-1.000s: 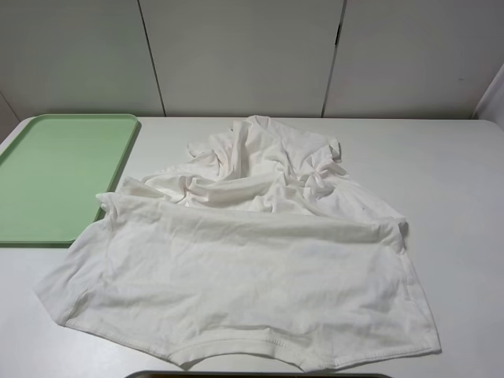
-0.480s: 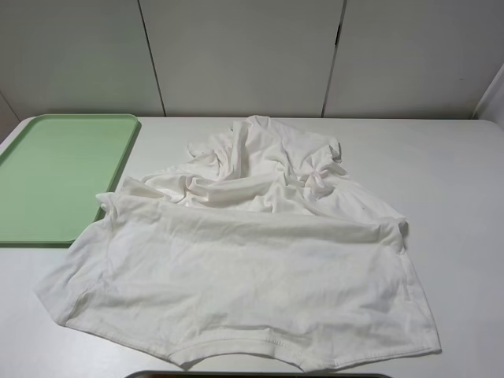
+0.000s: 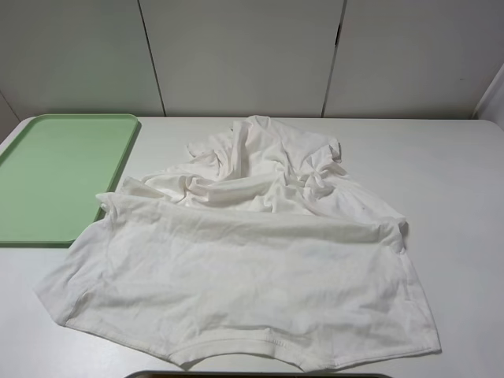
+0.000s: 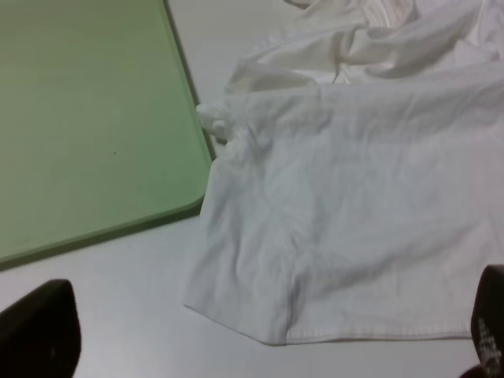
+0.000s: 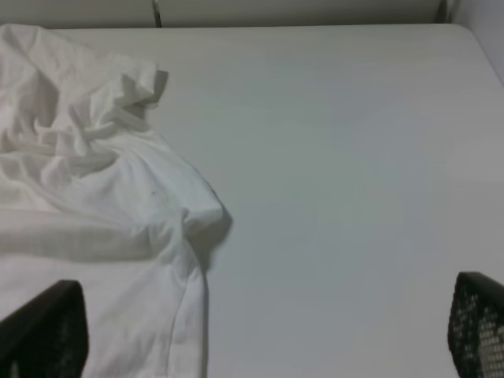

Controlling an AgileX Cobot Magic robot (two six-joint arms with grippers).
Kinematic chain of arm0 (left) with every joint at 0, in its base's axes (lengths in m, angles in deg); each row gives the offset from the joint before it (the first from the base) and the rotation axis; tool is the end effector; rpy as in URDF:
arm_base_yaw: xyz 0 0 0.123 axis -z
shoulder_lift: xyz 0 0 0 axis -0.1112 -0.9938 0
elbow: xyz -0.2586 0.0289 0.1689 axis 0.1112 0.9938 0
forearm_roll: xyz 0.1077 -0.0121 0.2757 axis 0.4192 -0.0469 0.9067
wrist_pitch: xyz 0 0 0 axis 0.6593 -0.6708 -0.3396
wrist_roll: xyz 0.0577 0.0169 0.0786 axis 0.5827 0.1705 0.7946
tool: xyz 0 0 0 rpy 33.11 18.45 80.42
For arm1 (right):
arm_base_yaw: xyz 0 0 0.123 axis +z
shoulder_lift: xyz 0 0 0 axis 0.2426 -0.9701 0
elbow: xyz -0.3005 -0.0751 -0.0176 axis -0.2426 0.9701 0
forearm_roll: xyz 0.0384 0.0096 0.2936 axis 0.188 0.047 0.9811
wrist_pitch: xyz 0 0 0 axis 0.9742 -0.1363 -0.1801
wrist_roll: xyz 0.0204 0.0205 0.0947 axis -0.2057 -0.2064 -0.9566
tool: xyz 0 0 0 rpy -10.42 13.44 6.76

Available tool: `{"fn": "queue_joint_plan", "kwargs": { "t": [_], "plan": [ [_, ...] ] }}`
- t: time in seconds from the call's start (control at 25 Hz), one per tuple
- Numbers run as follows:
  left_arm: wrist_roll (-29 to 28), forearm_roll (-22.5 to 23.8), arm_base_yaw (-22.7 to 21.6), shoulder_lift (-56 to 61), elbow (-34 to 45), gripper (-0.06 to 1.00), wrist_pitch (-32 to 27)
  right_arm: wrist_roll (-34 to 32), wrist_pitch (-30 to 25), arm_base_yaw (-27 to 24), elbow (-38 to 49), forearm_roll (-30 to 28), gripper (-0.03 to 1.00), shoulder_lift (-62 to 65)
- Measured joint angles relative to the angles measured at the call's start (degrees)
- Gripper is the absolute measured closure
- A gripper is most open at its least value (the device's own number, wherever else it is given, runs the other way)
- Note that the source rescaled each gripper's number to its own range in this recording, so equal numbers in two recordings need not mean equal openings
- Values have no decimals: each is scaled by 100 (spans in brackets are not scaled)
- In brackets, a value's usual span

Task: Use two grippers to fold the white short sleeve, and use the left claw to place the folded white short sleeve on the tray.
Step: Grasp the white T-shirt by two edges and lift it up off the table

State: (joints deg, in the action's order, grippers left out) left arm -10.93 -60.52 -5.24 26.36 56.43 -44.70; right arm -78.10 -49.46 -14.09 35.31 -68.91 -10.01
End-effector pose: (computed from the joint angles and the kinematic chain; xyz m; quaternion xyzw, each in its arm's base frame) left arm 0.0116 -0.0108 0.2992 0.1128 0.8419 -0.0028 0.5277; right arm 0.0180 -0.0008 0.2955 0.0212 0.8443 0.0083 0.5353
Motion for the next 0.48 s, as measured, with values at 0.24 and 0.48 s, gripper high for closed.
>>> {"fn": "queue_joint_plan", "kwargs": {
  "t": [0.24,0.48],
  "plan": [
    [0,0,0,0,0,-5,0,0,0,0,0,0,-3,0],
    [0,0,0,0,0,-5,5,0,0,0,0,0,-3,0]
  ]
}}
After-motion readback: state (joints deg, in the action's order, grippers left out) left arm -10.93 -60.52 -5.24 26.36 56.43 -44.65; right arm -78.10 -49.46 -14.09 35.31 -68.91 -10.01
